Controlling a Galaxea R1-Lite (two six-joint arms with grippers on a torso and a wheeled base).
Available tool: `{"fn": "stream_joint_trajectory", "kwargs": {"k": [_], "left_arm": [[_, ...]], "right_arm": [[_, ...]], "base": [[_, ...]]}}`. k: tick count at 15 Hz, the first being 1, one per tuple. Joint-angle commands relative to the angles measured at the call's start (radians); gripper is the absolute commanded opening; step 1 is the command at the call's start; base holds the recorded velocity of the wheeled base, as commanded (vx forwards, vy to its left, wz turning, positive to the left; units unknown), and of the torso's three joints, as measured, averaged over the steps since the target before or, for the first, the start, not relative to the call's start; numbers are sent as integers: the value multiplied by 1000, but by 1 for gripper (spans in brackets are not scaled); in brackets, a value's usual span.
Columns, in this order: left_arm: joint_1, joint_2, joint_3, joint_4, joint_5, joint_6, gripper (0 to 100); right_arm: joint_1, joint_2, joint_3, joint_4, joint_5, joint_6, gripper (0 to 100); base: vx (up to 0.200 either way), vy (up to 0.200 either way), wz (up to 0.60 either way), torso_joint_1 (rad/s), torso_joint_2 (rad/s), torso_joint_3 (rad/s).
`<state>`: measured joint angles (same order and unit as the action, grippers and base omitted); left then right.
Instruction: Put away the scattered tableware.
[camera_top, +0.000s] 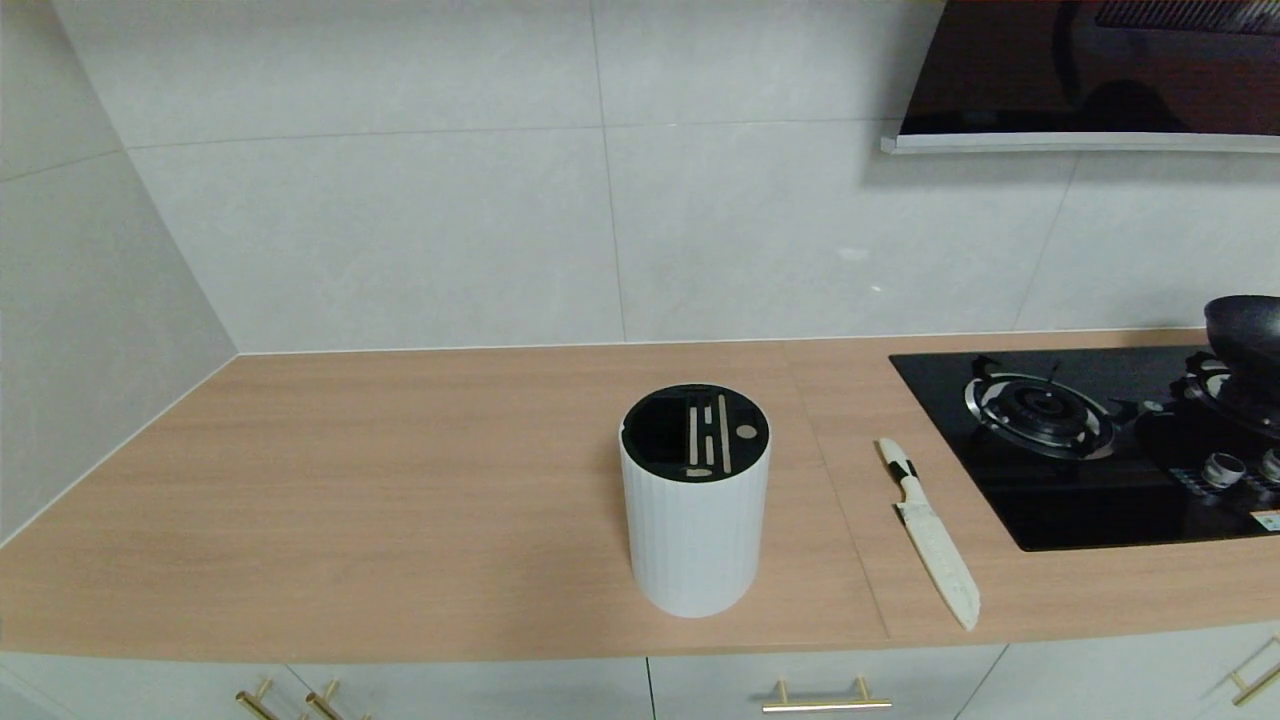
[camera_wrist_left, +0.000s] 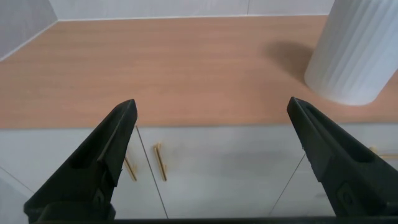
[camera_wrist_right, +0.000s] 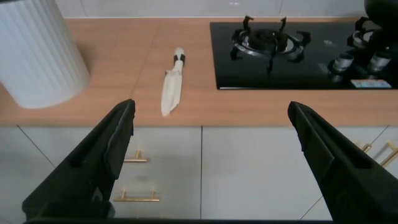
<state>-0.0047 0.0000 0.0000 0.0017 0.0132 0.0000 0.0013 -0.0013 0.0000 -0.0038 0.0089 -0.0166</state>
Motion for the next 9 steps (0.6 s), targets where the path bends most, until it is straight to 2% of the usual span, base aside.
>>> {"fn": "stream_joint_trajectory", "kwargs": {"k": [1,4,9], "left_arm": [[0,2,0,0,1,0,100],[0,0,0,0,1,0,100],[0,0,0,0,2,0,100]], "right_arm": [[0,1,0,-1,0,0,100],[0,1,0,-1,0,0,100],[0,1,0,-1,0,0,100]], "base": [[0,0,0,198,-393,-207],[0,0,0,186,-370,-193],[0,0,0,10,-19,-11]]}}
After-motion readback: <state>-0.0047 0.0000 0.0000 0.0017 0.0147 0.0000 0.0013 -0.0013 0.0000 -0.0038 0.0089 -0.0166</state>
